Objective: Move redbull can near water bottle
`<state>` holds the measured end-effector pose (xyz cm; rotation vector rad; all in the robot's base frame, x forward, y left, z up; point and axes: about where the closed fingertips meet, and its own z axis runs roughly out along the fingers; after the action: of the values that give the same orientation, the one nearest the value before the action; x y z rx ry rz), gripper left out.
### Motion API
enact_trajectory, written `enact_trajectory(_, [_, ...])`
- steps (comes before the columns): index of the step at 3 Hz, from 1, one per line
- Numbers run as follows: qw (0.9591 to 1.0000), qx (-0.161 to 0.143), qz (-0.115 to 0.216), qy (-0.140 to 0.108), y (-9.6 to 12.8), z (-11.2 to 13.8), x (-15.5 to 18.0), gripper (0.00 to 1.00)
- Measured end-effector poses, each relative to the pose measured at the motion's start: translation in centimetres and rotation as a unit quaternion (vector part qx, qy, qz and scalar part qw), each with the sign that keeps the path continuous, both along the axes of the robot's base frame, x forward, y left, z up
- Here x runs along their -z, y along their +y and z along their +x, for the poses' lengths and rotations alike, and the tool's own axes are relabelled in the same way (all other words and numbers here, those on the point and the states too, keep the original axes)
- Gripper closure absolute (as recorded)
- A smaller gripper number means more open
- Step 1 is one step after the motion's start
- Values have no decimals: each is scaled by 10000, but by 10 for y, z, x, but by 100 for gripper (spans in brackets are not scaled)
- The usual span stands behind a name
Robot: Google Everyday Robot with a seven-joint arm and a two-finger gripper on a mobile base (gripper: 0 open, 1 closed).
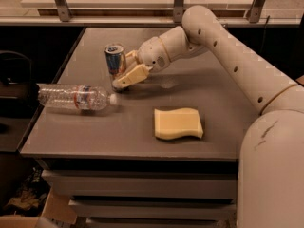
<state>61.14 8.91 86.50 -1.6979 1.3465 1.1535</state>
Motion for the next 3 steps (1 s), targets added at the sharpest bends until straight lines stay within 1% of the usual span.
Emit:
enact_trajectory(1, [9998, -149, -40, 144, 6, -7, 7, 0])
enact_trajectory(3, [9990, -354, -88, 268, 7, -10, 7, 0])
